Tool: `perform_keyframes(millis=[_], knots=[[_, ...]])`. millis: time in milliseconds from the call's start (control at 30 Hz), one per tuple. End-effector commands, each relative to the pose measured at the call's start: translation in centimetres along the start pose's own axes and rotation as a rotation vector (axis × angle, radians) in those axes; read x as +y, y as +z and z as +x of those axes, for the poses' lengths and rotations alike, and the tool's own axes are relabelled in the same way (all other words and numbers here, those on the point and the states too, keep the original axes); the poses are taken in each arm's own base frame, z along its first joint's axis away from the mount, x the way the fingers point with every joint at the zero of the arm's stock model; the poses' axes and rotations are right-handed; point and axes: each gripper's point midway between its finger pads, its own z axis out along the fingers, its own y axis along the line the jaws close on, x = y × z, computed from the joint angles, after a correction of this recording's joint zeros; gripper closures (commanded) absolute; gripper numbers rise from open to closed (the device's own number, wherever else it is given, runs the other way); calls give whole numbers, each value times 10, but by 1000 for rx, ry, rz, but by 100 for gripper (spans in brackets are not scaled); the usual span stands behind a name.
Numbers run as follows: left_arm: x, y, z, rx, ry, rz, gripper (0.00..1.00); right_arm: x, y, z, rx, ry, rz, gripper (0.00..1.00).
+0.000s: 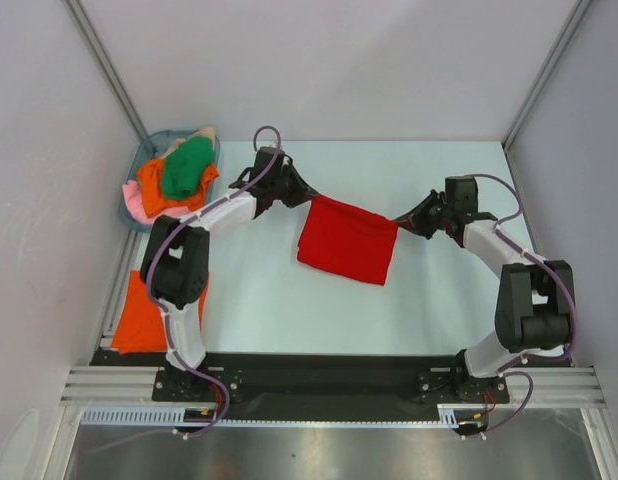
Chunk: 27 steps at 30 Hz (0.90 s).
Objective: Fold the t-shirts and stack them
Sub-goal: Fold the tshirt
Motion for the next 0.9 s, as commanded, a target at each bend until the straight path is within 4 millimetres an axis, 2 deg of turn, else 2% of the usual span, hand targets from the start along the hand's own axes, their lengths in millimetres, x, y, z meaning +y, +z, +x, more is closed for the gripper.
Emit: perform_keyframes(millis=[0,433,533,633,667,700,767,800,833,867], knots=[[-20,7,-23,-25,51,79,100,19,5,-20,-32,-41,-75,100],[14,49,-26,9,4,5,99,-8,52,-27,28,-7,-38,100],[20,59,-26,20,8,-7,97,-14,58,-32,30,5,-28,97],[28,67,-29,12,11,-26,85,-23,66,-36,39,19,-13,93],[21,70,-33,13,22,-5,77,-29,71,-37,44,23,-2,90],[27,73,-32,35,35,-19,76,-27,72,-44,37,11,-9,85],[24,75,-46,6,76,-42,69,-31,75,-46,51,-51,12,67],[30,69,-51,-1,119,-87,67,-42,76,-58,28,-65,41,59],[32,63,-58,-25,141,-111,63,-44,72,-76,-5,-86,54,47],[26,45,-73,-92,168,-139,58,-52,69,-85,-16,-104,87,43]])
